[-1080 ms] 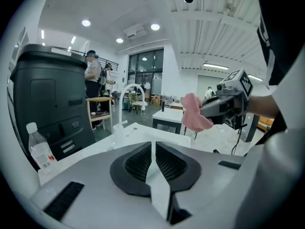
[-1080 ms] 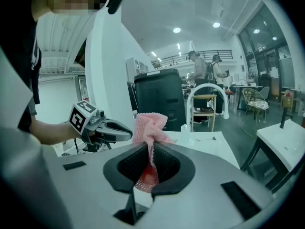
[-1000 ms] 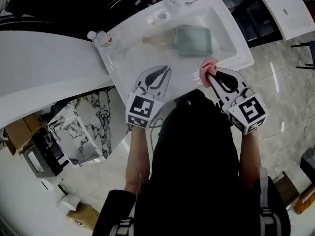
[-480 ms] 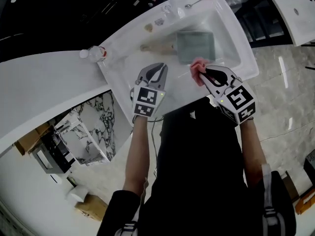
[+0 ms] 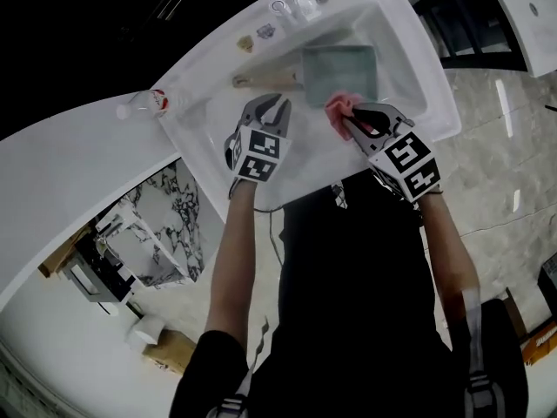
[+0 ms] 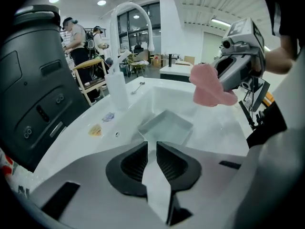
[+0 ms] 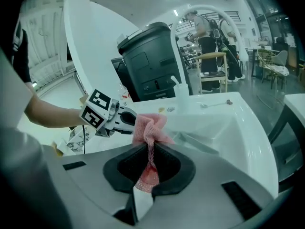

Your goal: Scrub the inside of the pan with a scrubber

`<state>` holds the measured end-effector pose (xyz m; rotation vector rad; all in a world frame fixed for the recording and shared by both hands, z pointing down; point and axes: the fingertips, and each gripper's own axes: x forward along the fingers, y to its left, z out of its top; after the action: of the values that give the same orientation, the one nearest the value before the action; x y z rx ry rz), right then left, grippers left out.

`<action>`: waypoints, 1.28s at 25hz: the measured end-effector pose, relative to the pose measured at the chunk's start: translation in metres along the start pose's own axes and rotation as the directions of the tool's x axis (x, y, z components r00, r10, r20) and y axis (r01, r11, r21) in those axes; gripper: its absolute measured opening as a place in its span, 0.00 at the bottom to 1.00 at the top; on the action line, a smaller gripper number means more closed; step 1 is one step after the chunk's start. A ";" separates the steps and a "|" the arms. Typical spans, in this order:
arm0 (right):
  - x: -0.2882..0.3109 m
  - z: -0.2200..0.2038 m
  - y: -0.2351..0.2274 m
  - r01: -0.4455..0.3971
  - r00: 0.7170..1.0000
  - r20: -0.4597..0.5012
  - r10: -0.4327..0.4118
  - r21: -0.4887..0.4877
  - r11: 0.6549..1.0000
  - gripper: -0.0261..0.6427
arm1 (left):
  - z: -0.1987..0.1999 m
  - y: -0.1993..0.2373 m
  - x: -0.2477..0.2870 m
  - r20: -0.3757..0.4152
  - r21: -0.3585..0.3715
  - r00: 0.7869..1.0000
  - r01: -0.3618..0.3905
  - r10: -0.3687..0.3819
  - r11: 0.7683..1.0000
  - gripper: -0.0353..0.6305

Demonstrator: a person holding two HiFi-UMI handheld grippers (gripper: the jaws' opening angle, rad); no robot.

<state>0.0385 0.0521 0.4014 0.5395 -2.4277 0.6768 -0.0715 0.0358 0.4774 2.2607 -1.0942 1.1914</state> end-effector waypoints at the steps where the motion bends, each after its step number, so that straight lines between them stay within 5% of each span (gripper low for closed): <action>1: 0.004 -0.003 -0.004 0.002 1.000 -0.009 -0.002 0.007 1.000 0.11 | -0.002 0.003 0.004 -0.010 0.005 1.000 0.001 -0.001 1.000 0.13; 4: 0.013 -0.004 -0.015 0.008 1.000 -0.015 -0.008 0.012 1.000 0.11 | -0.009 0.015 0.016 -0.033 0.025 0.999 0.005 -0.004 1.000 0.25; 15: 0.058 -0.021 -0.045 0.059 0.992 -0.114 -0.056 0.026 0.998 0.11 | -0.038 0.057 0.062 -0.083 0.167 0.996 0.044 -0.031 0.985 0.38; 32: 0.142 -0.058 -0.080 0.098 0.944 -0.317 -0.087 0.021 0.995 0.11 | -0.058 0.073 0.084 -0.118 0.225 0.990 0.097 -0.072 0.970 0.38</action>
<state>-0.0063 -0.0099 0.5564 0.5129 -2.0817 0.7103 -0.1301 -0.0144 0.5772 2.3518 -0.8481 1.4527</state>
